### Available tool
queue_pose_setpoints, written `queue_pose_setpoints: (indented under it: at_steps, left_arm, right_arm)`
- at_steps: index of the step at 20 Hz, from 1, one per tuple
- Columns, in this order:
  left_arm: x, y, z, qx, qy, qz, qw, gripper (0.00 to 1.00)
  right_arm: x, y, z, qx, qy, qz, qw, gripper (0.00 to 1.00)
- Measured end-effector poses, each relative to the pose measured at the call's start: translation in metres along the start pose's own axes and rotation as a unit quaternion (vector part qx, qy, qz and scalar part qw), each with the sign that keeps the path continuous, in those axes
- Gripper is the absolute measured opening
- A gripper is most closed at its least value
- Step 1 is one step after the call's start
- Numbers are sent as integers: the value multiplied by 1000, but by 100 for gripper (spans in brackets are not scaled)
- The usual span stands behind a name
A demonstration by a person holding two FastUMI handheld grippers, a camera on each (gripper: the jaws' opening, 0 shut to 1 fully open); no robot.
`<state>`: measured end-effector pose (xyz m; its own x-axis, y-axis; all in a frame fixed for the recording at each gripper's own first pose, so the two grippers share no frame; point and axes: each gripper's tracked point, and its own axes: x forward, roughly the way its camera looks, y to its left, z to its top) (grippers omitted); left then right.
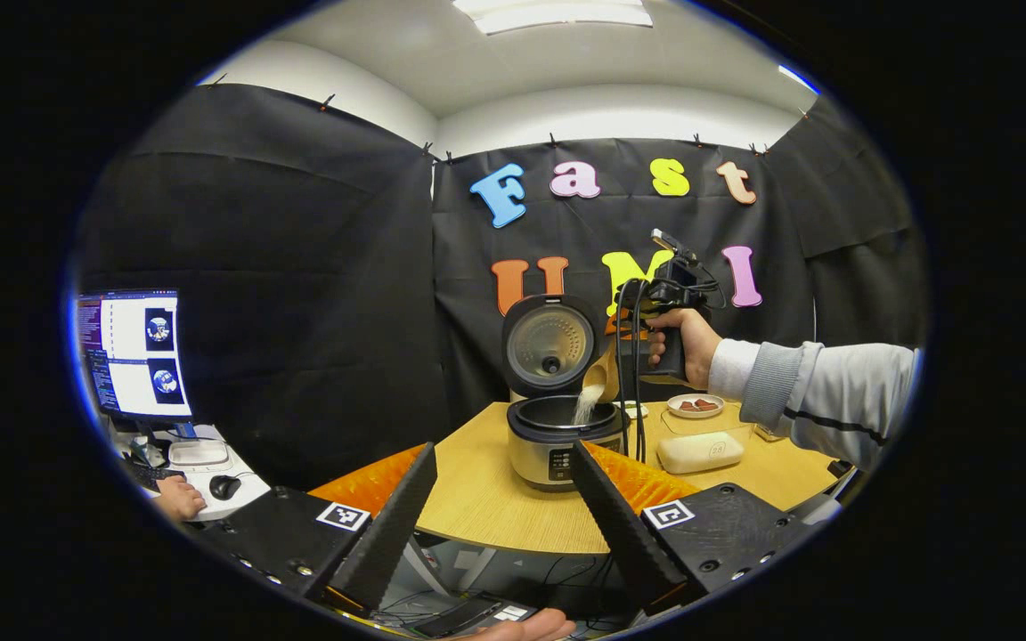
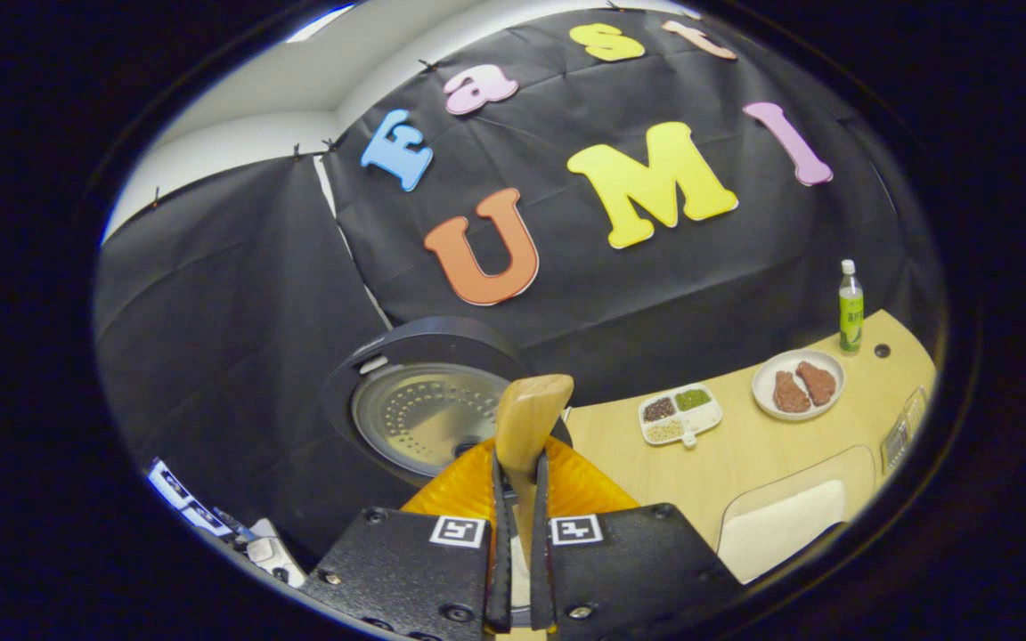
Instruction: Close the left gripper, press the button to open the rice cooker; take a wooden spoon from the chopstick holder with the right hand, scoop a spoonful of rice and pour it into the rice cooker, then put the wooden spoon back into the chopstick holder.
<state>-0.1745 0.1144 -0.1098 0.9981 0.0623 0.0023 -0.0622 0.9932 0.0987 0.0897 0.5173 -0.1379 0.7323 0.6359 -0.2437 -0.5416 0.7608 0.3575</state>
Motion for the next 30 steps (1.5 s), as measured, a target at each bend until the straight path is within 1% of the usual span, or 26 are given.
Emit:
queue_pose_setpoints:
  at_steps: [2, 4, 7, 8, 11, 13, 15, 17, 21, 25, 26, 27, 28, 30]
  left_arm:
    - [1, -1, 0, 2, 0, -2, 1000, 96]
    - [-1, 3, -2, 7, -1, 6, 1000, 96]
    - [-1, 3, -2, 8, 3, 9, 1000, 96]
    - [-2, 3, -2, 8, 4, 7, 1000, 96]
    - [-4, 7, 3, 17, -2, 10, 1000, 96]
    - [-5, 4, 4, 17, -1, 10, 1000, 96]
    - [-3, 2, 3, 20, 2, 9, 1000, 96]
    - [-1, 2, 3, 24, 3, 10, 1000, 96]
    - [5, -1, 5, 25, 2, 10, 1000, 96]
    - [5, -21, 18, 14, -14, 6, 1000, 96]
    - [6, -25, 21, 10, -20, 4, 1000, 96]
    - [7, -30, 21, 6, -24, 2, 1000, 96]
    - [9, -36, 22, 3, -24, 0, 1000, 96]
    - [11, -47, 24, 0, -23, -5, 1000, 96]
  right_arm:
    - [-2, 3, 1, -35, -9, -4, 999, 13]
    - [-4, 3, -1, -56, -15, -15, 998, 13]
    - [-9, 13, 0, -104, -25, -16, 994, 13]
    - [-12, 18, 2, -125, -30, -13, 992, 13]
    - [-16, 36, -10, -182, -25, 13, 983, 13]
    - [-20, 36, -15, -215, -28, 14, 976, 14]
    - [-22, 45, -18, -242, -27, 31, 969, 14]
    - [-27, 44, -18, -266, -32, 37, 963, 13]
    - [-41, 29, -1, -290, -55, 31, 955, 13]
    - [-61, -9, 22, -273, -68, 4, 960, 14]
    - [-67, -21, 29, -270, -70, -6, 960, 14]
    - [-74, -36, 36, -266, -74, -17, 961, 16]
    - [-82, -51, 46, -260, -79, -26, 962, 14]
    - [-100, -80, 64, -245, -88, -45, 965, 14]
